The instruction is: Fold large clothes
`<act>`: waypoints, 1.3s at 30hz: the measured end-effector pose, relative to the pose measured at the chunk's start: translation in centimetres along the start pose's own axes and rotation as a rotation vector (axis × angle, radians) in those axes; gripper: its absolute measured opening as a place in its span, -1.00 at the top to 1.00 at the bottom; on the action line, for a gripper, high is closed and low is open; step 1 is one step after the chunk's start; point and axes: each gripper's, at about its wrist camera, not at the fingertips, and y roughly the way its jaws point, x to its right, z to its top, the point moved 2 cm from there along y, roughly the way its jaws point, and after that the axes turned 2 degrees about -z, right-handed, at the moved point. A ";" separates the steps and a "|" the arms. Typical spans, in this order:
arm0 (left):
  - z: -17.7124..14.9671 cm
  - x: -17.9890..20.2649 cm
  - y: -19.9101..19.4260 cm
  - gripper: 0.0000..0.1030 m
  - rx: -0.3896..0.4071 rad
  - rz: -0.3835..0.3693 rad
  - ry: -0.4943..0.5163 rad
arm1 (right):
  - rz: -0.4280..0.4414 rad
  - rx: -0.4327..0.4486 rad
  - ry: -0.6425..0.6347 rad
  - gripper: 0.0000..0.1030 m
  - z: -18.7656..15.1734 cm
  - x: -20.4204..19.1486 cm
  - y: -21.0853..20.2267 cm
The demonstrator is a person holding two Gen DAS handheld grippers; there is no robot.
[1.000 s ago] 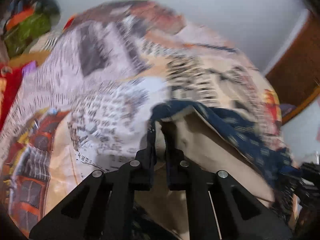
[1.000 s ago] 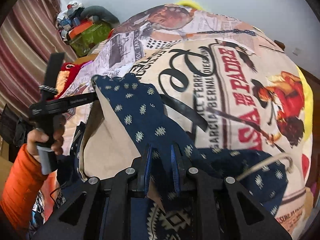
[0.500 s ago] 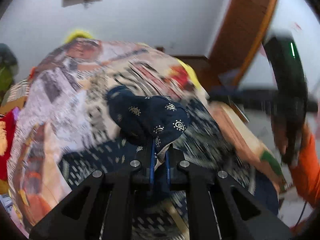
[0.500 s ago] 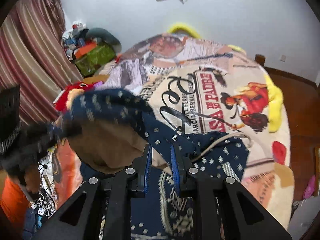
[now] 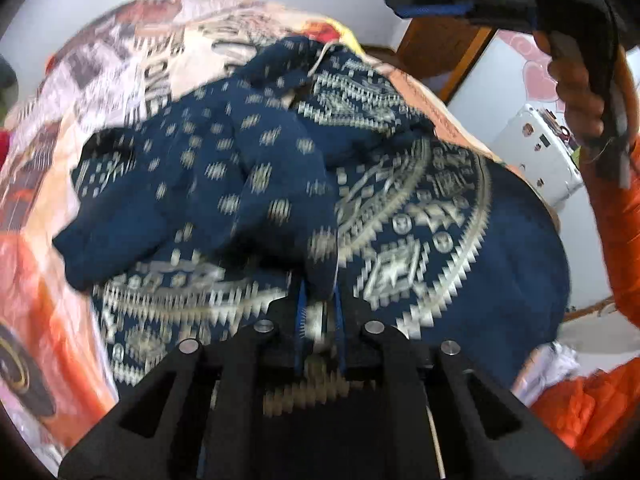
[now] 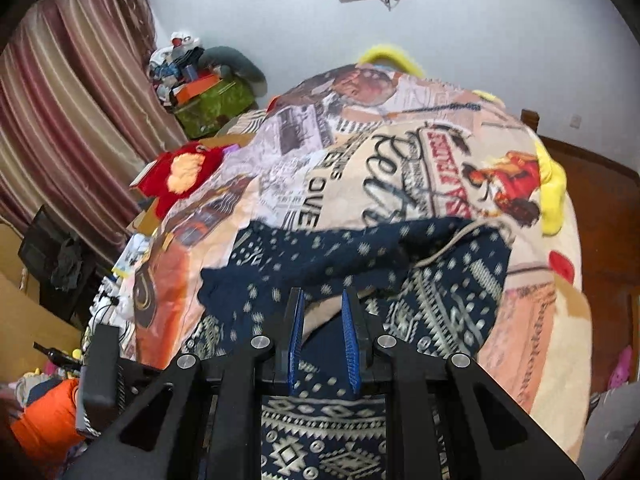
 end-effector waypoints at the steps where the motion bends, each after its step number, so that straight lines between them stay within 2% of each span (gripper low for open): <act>1: -0.1 -0.2 -0.8 0.69 -0.011 -0.003 -0.018 | -0.001 -0.008 0.002 0.70 -0.5 0.0 0.1; 3: -0.1 -0.3 -2.1 0.55 0.011 0.017 -0.026 | -0.004 -0.020 0.012 0.70 -1.5 0.2 0.4; 8: 2.5 0.1 -5.7 -0.07 0.136 0.080 -0.038 | -0.025 -0.032 0.060 0.70 -4.3 1.5 0.0; 11: 5.3 -0.1 -4.8 -0.12 0.165 0.099 -0.042 | -0.054 -0.030 0.067 0.70 -6.1 2.5 -0.8; 15: 7.9 -0.5 -0.9 -0.12 0.108 0.110 -0.058 | -0.110 -0.021 0.070 0.70 -8.3 4.0 -2.2; 16: 8.5 -0.4 0.7 -0.12 0.095 0.141 -0.043 | -0.124 -0.019 0.072 0.70 -8.9 4.4 -2.7; 17: 8.8 -0.3 1.6 0.00 0.088 0.178 -0.025 | -0.134 -0.017 0.074 0.70 -9.4 4.6 -3.0; 18: 9.0 -0.2 2.4 0.15 0.083 0.221 -0.002 | -0.147 -0.014 0.077 0.70 -9.9 5.0 -3.4; 19: 9.4 0.0 3.7 0.57 0.067 0.281 0.028 | -0.159 -0.009 0.082 0.70 -10.4 5.4 -3.9; 20: 9.6 0.2 4.4 0.76 0.052 0.320 0.042 | -0.168 -0.006 0.086 0.70 -10.8 5.7 -4.3; 21: 9.8 0.4 4.9 0.76 0.047 0.346 0.051 | -0.181 -0.005 0.094 0.70 -11.3 6.1 -4.7; 22: 10.0 0.8 5.1 0.83 0.057 0.345 0.056 | -0.196 -0.003 0.102 0.70 -11.8 6.6 -5.1; 25: 10.6 3.3 4.2 0.86 0.097 0.267 0.081 | -0.240 0.004 0.118 0.70 -12.6 7.7 -6.1; 27: 10.9 6.0 3.4 0.86 0.134 0.197 0.128 | -0.272 0.017 0.123 0.70 -12.9 8.4 -6.9; 28: 10.8 7.5 3.1 0.86 0.139 0.131 0.151 | -0.281 0.026 0.129 0.70 -12.9 8.6 -7.3; 30: 10.7 9.3 3.7 0.86 0.114 0.055 0.171 | -0.281 0.046 0.143 0.71 -12.7 8.9 -8.0; 34: 8.4 11.4 6.6 0.85 -0.016 0.008 0.225 | -0.247 0.085 0.181 0.70 -11.9 8.9 -8.9; 36: 7.4 11.3 7.2 0.75 -0.055 0.010 0.226 | -0.215 0.091 0.188 0.70 -11.5 8.5 -8.9; 39: 6.3 10.2 5.7 0.41 -0.022 -0.008 0.188 | -0.179 0.079 0.170 0.70 -11.1 7.3 -8.2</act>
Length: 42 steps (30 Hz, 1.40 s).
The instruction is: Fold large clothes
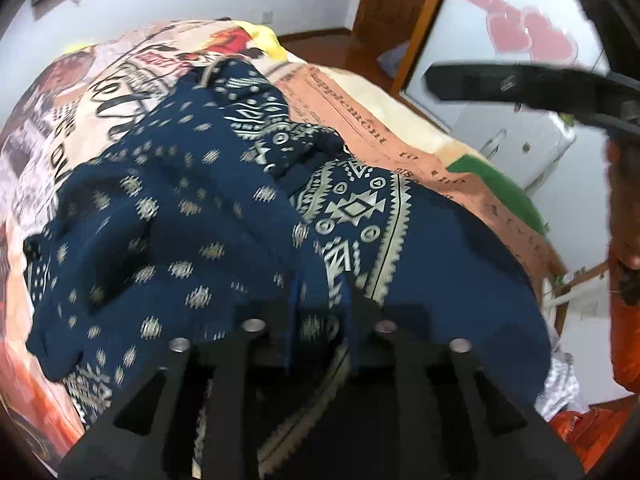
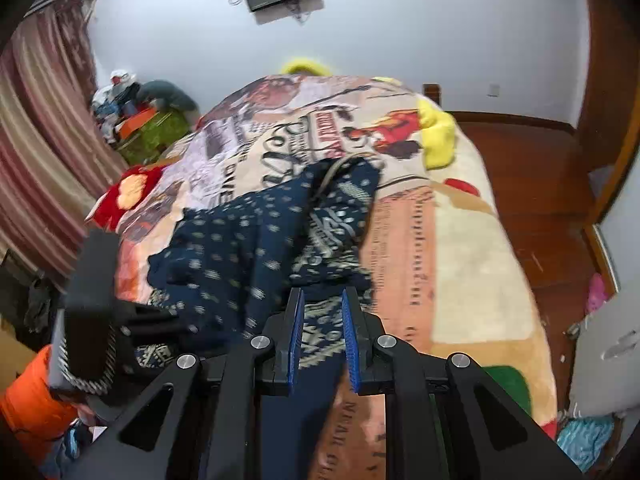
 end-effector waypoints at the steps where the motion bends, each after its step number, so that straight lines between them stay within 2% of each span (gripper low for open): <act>1: -0.3 -0.7 -0.8 0.23 0.004 -0.026 -0.032 | 0.004 -0.006 -0.010 0.70 0.1 -0.5 0.3; 4: -1.6 -2.7 -4.4 -0.03 0.061 -0.109 -0.153 | 0.009 -0.030 -0.049 0.70 0.4 -2.2 1.4; 5: -1.9 -3.3 -5.4 -0.07 0.081 -0.112 -0.179 | 0.016 -0.038 -0.064 0.70 0.7 -3.0 1.9; 8: -3.2 -6.1 -8.4 -0.07 0.155 -0.083 -0.255 | 0.040 -0.044 -0.099 0.70 1.4 -5.1 3.0; 11: -4.1 -9.5 -10.0 -0.15 0.206 -0.015 -0.339 | 0.078 -0.039 -0.153 0.70 2.3 -7.9 4.3; 14: -5.1 -13.5 -9.6 -0.15 0.205 0.064 -0.451 | 0.110 -0.070 -0.197 0.70 2.6 -10.2 6.4; 17: -6.2 -16.9 -7.2 -0.15 0.159 0.075 -0.571 | 0.097 -0.153 -0.209 0.70 2.1 -11.2 9.7; 20: -7.3 -19.4 -4.4 -0.13 0.108 0.050 -0.671 | 0.075 -0.313 -0.183 0.70 0.6 -10.5 14.4; 21: -7.4 -19.7 -3.6 -0.06 0.107 0.027 -0.695 | 0.077 -0.359 -0.168 0.70 0.1 -10.0 15.4; 23: -7.6 -20.4 -2.1 0.26 0.123 -0.062 -0.745 | 0.103 -0.418 -0.126 0.70 -1.0 -8.8 16.7; 26: -7.2 -20.6 -1.2 0.54 0.147 -0.129 -0.774 | 0.128 -0.409 -0.118 0.70 -1.0 -7.9 16.0; 27: -7.0 -20.5 -1.0 0.61 0.150 -0.130 -0.772 | 0.129 -0.409 -0.121 0.70 -1.0 -7.7 15.6; 28: -6.9 -20.5 -0.9 0.77 0.151 -0.126 -0.767 | 0.130 -0.406 -0.122 0.70 -1.1 -7.4 15.3; 29: -6.8 -20.4 -0.9 0.82 0.153 -0.108 -0.754 | 0.130 -0.403 -0.122 0.70 -1.2 -7.2 15.0; 33: -6.2 -19.9 -2.8 0.84 0.211 -0.012 -0.701 | 0.122 -0.375 -0.126 0.70 -1.6 -6.5 13.4; 37: -6.4 -20.0 -4.9 0.84 0.255 0.031 -0.695 | 0.102 -0.337 -0.124 0.70 -1.9 -6.1 11.2; 40: -7.1 -19.9 -4.5 0.84 0.219 0.061 -0.696 | 0.092 -0.312 -0.129 0.70 -2.2 -6.0 9.9; 42: -7.7 -19.5 -3.2 0.84 0.149 0.108 -0.671 | 0.070 -0.305 -0.140 0.70 -2.7 -5.8 9.4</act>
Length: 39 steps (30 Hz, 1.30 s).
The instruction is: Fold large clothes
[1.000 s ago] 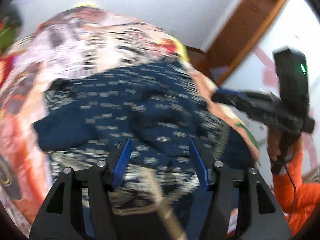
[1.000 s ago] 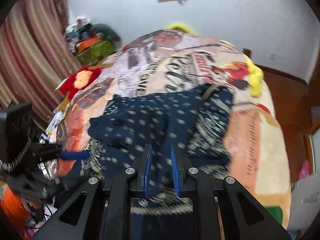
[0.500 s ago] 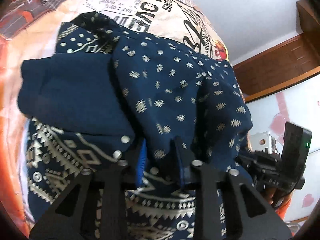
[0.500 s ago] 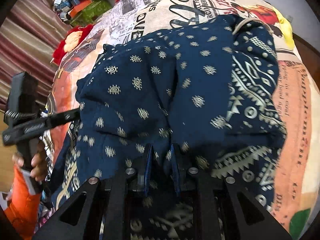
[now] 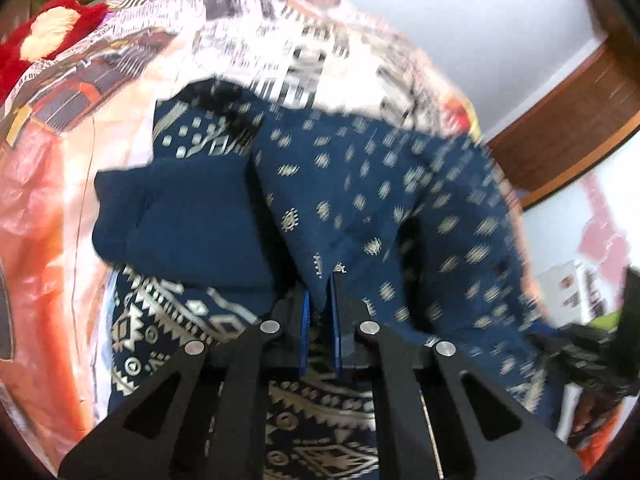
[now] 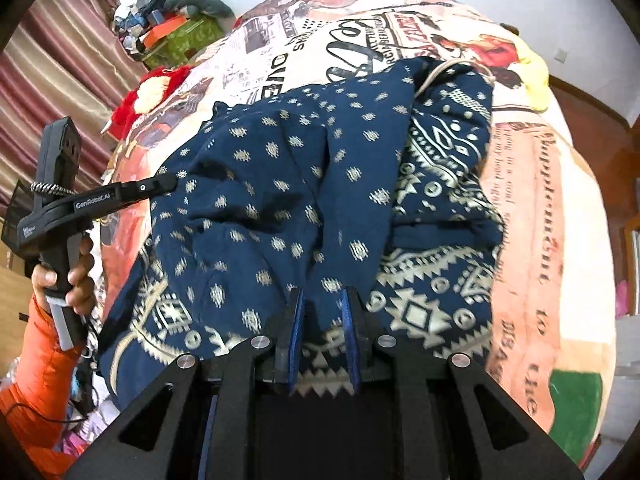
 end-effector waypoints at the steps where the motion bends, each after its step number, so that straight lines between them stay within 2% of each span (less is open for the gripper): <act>1: -0.2 0.2 0.6 0.83 -0.014 0.018 0.012 | -0.018 0.000 -0.002 0.70 -0.3 0.1 -0.1; 3: -1.0 0.7 0.9 0.81 -0.014 0.057 0.051 | -0.035 0.000 0.008 0.67 -1.0 0.3 -0.2; 6: -1.6 1.4 -0.8 0.79 0.014 0.085 0.113 | -0.040 0.005 0.025 0.67 -2.0 1.0 -1.0; 9: -2.2 1.6 -3.3 0.64 0.045 0.118 0.177 | -0.050 0.032 0.045 0.67 -2.9 1.4 -2.4; 11: -2.7 1.2 -5.0 0.16 0.071 0.143 0.206 | -0.065 0.048 0.060 0.67 -3.5 1.7 -3.5; 13: -3.5 0.4 -7.0 -0.15 0.104 0.156 0.212 | -0.075 0.068 0.076 0.67 -4.3 2.0 -4.7; 14: -3.9 -0.3 -8.0 -0.21 0.123 0.160 0.206 | -0.078 0.073 0.083 0.67 -4.7 2.1 -5.1; 17: -5.3 -2.7 -9.9 -0.24 0.125 0.173 0.154 | -0.086 0.091 0.115 0.67 -6.3 2.6 -6.4; 20: -7.2 -5.7 -10.3 -0.24 0.089 0.168 0.080 | -0.071 0.118 0.158 0.67 -7.9 3.0 -7.3; 23: -9.8 -8.5 -9.6 -0.24 0.028 0.149 -0.004 | -0.073 0.139 0.192 0.66 -9.4 3.0 -7.9; 27: -13.2 -10.7 -8.4 -0.24 -0.028 0.107 -0.092 | -0.122 0.130 0.206 0.61 -11.1 2.6 -8.1; 28: -13.8 -10.9 -8.1 -0.24 -0.037 0.099 -0.104 | -0.112 0.135 0.214 0.53 -11.5 2.6 -8.1; 30: -15.2 -11.4 -7.4 -0.24 -0.063 0.076 -0.137 | -0.081 0.150 0.241 0.25 -12.4 2.6 -8.2; 32: -16.1 -11.6 -6.9 -0.25 -0.072 0.053 -0.167 | -0.036 0.163 0.266 -0.31 -13.1 2.3 -8.2; 34: -16.5 -12.1 -6.7 -0.25 -0.061 0.018 -0.225 | -0.025 0.179 0.264 -0.44 -13.6 1.5 -8.1; 36: -16.7 -12.8 -6.4 -0.25 -0.067 -0.051 -0.299 | -0.055 0.181 0.233 -0.47 -13.8 0.6 -7.7; 39: -16.4 -12.5 -6.3 -0.25 -0.066 -0.105 -0.313 | -0.088 0.190 0.214 -0.49 -13.7 -0.2 -7.0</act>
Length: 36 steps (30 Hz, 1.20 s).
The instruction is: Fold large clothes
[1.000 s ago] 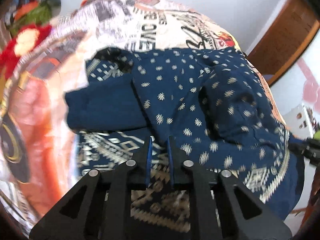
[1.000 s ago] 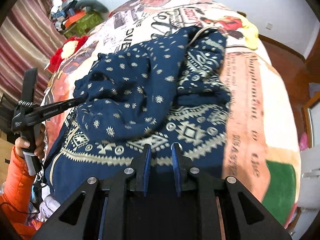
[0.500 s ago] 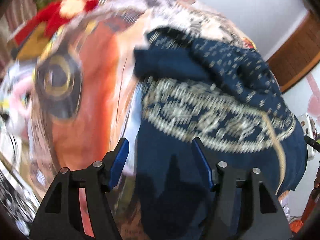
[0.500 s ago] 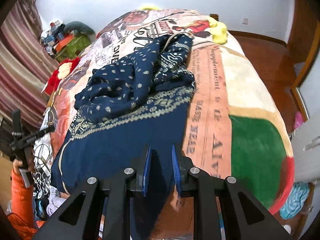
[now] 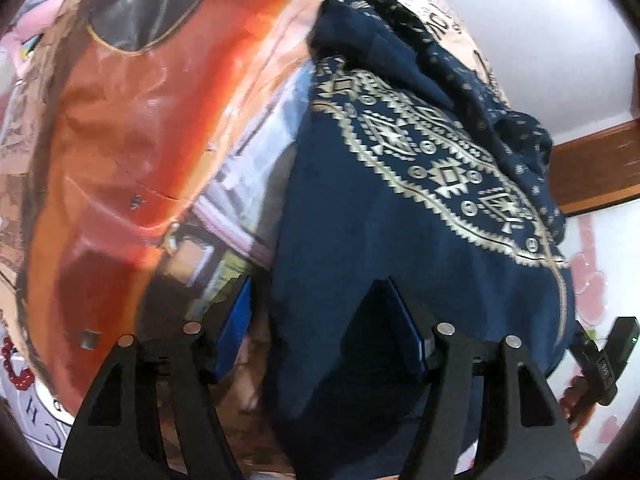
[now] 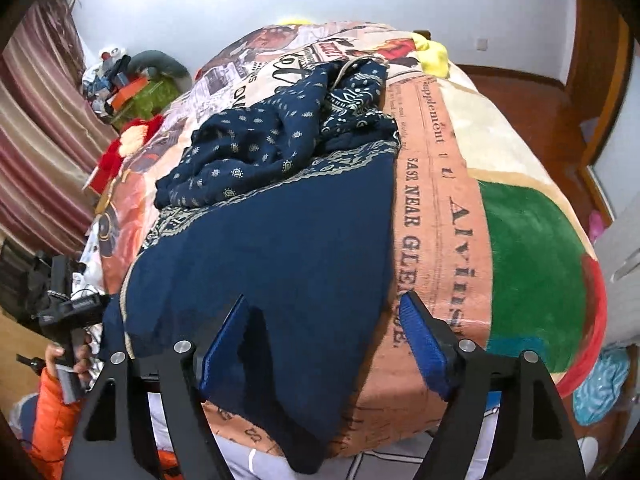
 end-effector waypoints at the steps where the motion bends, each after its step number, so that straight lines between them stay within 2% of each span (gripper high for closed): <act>1: -0.1 0.4 0.1 -0.23 -0.005 -0.013 0.017 | 0.035 -0.003 0.009 -0.49 0.0 -0.2 0.2; 3: -0.3 1.8 -0.2 -0.15 0.001 -0.016 0.072 | 0.088 0.011 0.036 -0.47 0.1 -0.5 0.2; 4: -0.3 2.7 -0.3 -0.04 0.007 -0.010 0.104 | 0.108 0.017 0.035 -0.36 0.2 -0.8 0.2; 5: -0.3 3.3 -0.5 0.09 0.011 -0.008 0.131 | 0.126 0.023 0.029 -0.18 0.2 -1.0 0.2; 6: -0.3 4.1 -0.6 0.15 0.015 -0.010 0.156 | 0.144 0.029 0.026 -0.09 0.3 -1.2 0.3; 8: -0.2 5.6 -1.0 0.41 0.028 -0.019 0.205 | 0.169 0.031 0.031 0.28 0.6 -1.4 0.5; 9: -0.1 6.2 -1.3 0.50 0.039 -0.017 0.226 | 0.188 0.030 0.037 0.37 0.8 -1.4 0.7; 11: 0.4 7.7 -1.9 0.77 0.069 -0.009 0.266 | 0.215 0.029 0.049 0.68 1.2 -1.4 1.1; 14: 2.1 9.6 -3.3 0.79 0.129 -0.018 0.295 | 0.254 0.060 0.042 0.81 2.2 -1.6 1.1; 17: 4.5 11.1 -5.2 0.81 0.204 -0.046 0.309 | 0.266 0.130 0.010 0.82 4.0 -2.2 0.4; 22: 8.9 12.5 -8.3 0.81 0.339 -0.097 0.290 | 0.230 0.243 -0.018 0.83 8.1 -2.1 -0.7; 23: 10.2 12.5 -8.4 0.81 0.371 -0.077 0.278 | 0.224 0.253 -0.013 0.83 8.9 -1.8 -0.6; 26: 12.6 11.5 -7.3 0.81 0.417 0.052 0.251 | 0.188 0.271 0.013 0.83 11.2 -0.4 0.4; 28: 14.0 10.3 -5.3 0.81 0.398 0.117 0.219 | 0.150 0.261 0.037 0.83 12.3 0.5 1.8; 32: 14.8 7.6 0.5 0.79 0.265 0.172 0.171 | 0.111 0.191 0.096 0.82 13.2 2.3 5.2; 34: 14.4 6.8 2.4 0.69 0.227 0.203 0.180 | 0.114 0.161 0.119 0.82 13.2 2.9 6.3; 36: 14.1 6.5 3.2 0.63 0.226 0.232 0.200 | 0.138 0.126 0.141 0.81 13.2 3.5 6.9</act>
